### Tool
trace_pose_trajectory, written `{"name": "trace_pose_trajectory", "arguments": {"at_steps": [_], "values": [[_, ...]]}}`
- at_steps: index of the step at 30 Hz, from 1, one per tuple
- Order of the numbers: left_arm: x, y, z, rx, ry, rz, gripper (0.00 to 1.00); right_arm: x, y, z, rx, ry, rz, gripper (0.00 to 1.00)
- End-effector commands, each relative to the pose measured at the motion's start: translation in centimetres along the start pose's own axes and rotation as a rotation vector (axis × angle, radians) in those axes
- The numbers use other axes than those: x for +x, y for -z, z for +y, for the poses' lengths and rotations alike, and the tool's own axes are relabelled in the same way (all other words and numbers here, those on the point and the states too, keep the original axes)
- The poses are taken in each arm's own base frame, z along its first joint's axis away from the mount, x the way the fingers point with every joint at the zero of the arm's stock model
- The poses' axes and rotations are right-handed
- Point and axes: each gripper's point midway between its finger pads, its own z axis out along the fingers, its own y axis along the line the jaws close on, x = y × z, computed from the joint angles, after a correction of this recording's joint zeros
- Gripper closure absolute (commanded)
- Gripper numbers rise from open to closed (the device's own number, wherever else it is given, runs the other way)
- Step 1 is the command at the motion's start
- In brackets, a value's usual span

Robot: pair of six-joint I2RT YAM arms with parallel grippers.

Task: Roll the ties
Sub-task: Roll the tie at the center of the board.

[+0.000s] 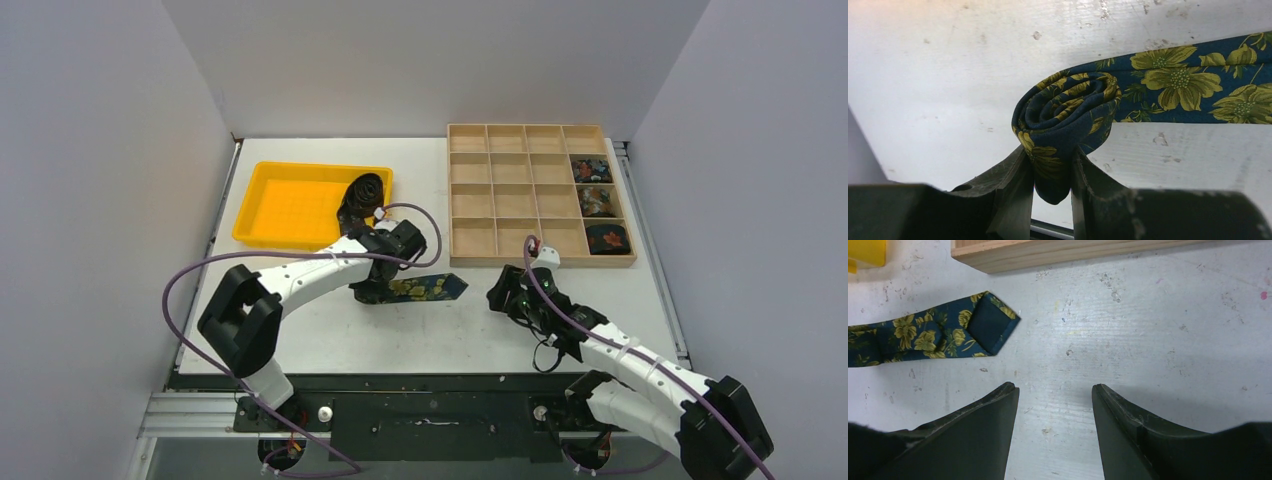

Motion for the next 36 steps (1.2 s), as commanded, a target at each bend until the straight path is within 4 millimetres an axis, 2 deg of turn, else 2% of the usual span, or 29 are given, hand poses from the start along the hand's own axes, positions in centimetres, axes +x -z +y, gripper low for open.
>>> {"name": "trace_pose_trajectory", "arguments": {"at_steps": [1, 5, 10, 18, 23, 25, 31, 33, 36], "values": [[-1.0, 0.7, 2.5, -0.211, -0.057, -0.035, 1.0, 0.5, 0.0, 0.2, -0.026, -0.004, -0.005, 0.43], [-1.2, 0.1, 2.0, -0.282, -0.088, -0.039, 1.0, 1.5, -0.2, 1.1, -0.076, -0.026, 0.012, 0.44], [-1.5, -0.3, 1.0, -0.337, -0.109, -0.05, 1.0, 1.1, -0.6, 3.0, -0.139, -0.024, -0.002, 0.47], [-1.4, -1.2, -2.5, -0.273, -0.11, -0.053, 0.99, 1.4, -1.9, 4.1, -0.141, -0.003, 0.021, 0.47], [-1.1, -1.6, -4.5, -0.193, -0.097, -0.045, 0.72, 1.8, -2.4, 3.7, -0.123, 0.001, 0.026, 0.47], [-1.0, -1.7, -5.2, -0.158, -0.094, -0.038, 0.66, 2.1, -2.6, 3.5, -0.115, 0.003, 0.032, 0.47], [-1.1, -0.9, -7.5, -0.054, -0.091, -0.052, 0.37, 2.3, -2.7, 3.1, -0.106, 0.004, 0.03, 0.47], [-1.4, -0.4, -8.1, -0.016, -0.083, -0.063, 0.3, 2.2, -2.6, 3.0, -0.106, 0.003, 0.026, 0.47], [-1.8, 0.2, -8.7, 0.028, -0.067, -0.072, 0.27, 2.3, -2.5, 2.9, -0.107, 0.002, 0.023, 0.47]]}}
